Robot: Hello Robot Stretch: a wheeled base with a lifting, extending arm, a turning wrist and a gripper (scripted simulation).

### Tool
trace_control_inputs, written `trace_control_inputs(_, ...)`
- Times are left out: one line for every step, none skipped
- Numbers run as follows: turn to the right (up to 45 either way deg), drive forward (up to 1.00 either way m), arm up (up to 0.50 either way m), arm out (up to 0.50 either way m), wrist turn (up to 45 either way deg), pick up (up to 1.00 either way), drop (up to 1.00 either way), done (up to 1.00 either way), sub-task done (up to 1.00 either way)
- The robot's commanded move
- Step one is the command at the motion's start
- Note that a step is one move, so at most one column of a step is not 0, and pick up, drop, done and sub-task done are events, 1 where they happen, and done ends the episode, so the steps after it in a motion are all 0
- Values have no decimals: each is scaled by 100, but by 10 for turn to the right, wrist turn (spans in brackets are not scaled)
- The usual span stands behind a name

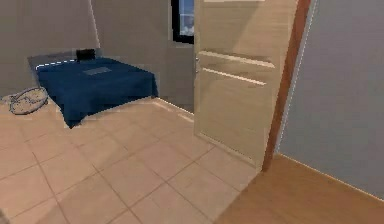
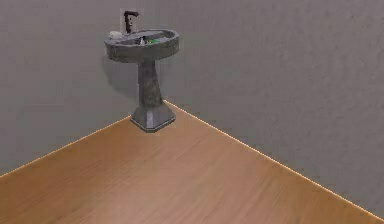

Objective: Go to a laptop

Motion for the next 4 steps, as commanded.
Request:
trace_control_inputs(0, 35, 0, 0, 0, 0, 0, 0, 0)
trace_control_inputs(-240, 0, 0, 0, 0, 0, 0, 0, 0)
trace_control_inputs(0, 100, 0, 0, 0, 0, 0, 0, 0)
trace_control_inputs(-30, 0, 0, 0, 0, 0, 0, 0, 0)
